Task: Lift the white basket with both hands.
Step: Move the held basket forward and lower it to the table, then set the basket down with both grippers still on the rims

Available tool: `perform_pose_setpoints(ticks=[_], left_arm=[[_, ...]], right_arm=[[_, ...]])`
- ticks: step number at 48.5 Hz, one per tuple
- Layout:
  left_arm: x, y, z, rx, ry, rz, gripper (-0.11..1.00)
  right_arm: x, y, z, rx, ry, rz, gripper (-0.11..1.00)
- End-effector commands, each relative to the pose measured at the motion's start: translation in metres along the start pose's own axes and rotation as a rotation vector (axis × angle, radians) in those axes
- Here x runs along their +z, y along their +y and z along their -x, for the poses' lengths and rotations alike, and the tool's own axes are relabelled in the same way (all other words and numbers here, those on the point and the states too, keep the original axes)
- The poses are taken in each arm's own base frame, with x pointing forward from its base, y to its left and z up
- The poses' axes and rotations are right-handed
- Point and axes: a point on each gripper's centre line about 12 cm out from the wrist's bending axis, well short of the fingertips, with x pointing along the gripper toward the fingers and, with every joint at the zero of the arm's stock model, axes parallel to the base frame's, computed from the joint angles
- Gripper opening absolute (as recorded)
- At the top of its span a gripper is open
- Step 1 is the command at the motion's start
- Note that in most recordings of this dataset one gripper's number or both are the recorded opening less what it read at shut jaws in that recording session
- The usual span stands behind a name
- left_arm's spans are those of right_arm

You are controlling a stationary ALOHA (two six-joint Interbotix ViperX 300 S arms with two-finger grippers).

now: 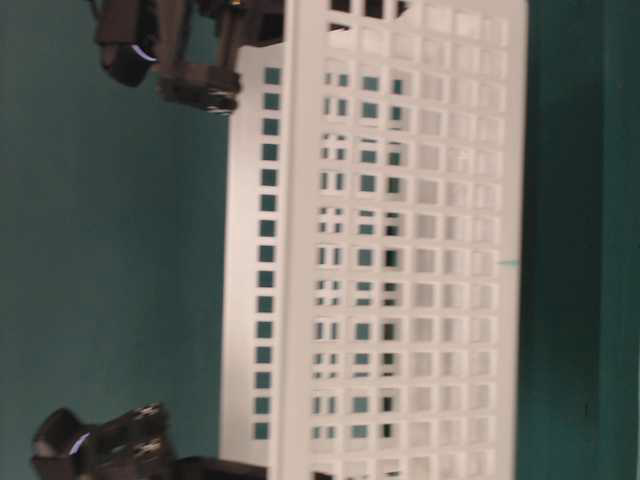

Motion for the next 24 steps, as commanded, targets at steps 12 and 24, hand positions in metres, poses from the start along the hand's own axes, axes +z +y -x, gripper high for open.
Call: perform_pose_setpoints(ticks=[12, 24], left_arm=[[0.001, -0.003, -0.039, 0.011, 0.001, -0.025, 0.07], [-0.001, 0.0, -0.054, 0.01, 0.003, -0.023, 0.07]], right_arm=[[-0.018, 0.007, -0.038, -0.043, 0.027, 0.095, 0.18], [-0.02, -0.001, -0.051, -0.066, 0.03, 0.097, 0.18]])
